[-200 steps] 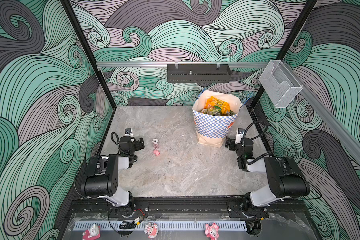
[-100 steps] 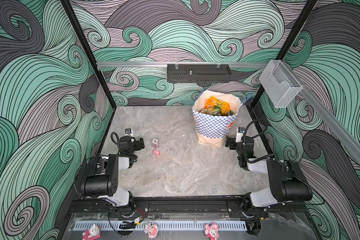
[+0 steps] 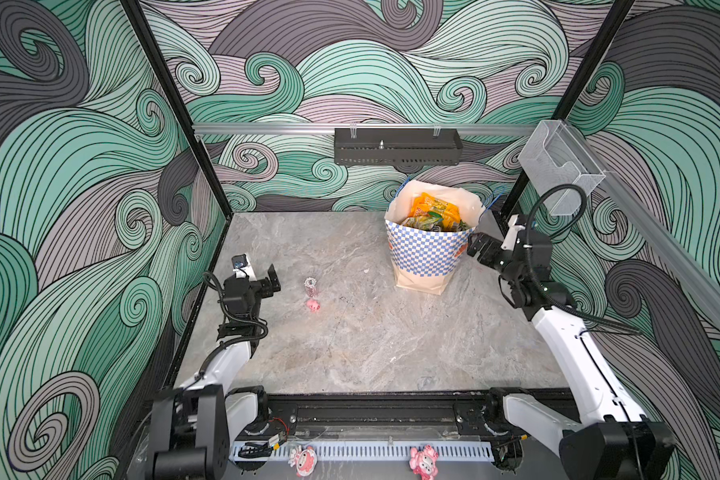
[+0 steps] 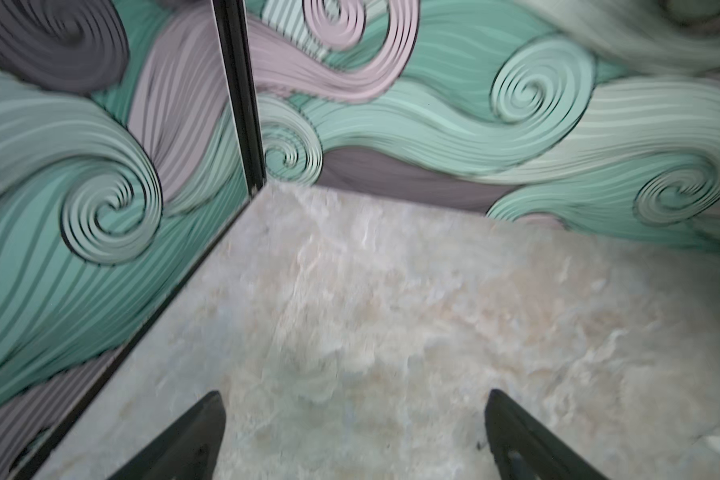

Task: Take the snacks out of the paper bag
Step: 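Reach the right gripper up and down into the paper bag while the left arm rises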

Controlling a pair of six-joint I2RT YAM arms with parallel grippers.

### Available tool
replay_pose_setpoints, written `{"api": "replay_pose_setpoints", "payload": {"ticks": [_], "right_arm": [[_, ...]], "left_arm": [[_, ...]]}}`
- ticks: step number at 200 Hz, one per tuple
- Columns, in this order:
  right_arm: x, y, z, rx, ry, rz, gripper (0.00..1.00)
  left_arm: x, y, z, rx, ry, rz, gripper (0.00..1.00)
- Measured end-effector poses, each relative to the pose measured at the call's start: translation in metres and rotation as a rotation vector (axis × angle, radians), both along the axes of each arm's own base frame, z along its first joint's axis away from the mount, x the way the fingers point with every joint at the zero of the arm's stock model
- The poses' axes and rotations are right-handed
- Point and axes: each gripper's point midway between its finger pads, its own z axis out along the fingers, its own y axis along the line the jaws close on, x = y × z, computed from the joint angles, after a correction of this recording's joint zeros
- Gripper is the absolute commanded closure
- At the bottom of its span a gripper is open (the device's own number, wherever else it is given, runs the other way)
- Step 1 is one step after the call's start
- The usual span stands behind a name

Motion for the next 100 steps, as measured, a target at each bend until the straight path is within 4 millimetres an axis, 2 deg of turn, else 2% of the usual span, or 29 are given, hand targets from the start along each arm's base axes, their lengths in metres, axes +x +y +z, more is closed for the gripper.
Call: {"api": "replay_pose_setpoints", "payload": {"ticks": [22,41,51,63,82,90,100], "right_arm": [[-0.006,0.008,0.054,0.044,-0.01,0.033,0.01],[0.002,0.018,0.099,0.055,-0.028,0.07,0.01],[0.011,0.029,0.123,0.049,-0.039,0.108,0.01],[0.028,0.046,0.148,0.028,-0.055,0.159,0.01],[0.061,0.076,0.166,-0.028,-0.051,0.238,0.01],[0.076,0.088,0.167,-0.056,-0.05,0.262,0.01],[0.097,0.1,0.157,-0.094,-0.033,0.285,0.01]], "left_arm": [[-0.01,-0.011,0.071,-0.066,-0.125,-0.047,0.01],[-0.013,-0.027,0.133,-0.159,-0.186,-0.128,0.01],[-0.013,-0.045,0.165,-0.201,-0.2,-0.209,0.01],[-0.012,-0.071,0.193,-0.23,-0.198,-0.318,0.02],[-0.016,-0.124,0.224,-0.254,-0.181,-0.515,0.01],[-0.02,-0.148,0.231,-0.257,-0.169,-0.603,0.02],[-0.026,-0.176,0.234,-0.254,-0.142,-0.704,0.01]]}}
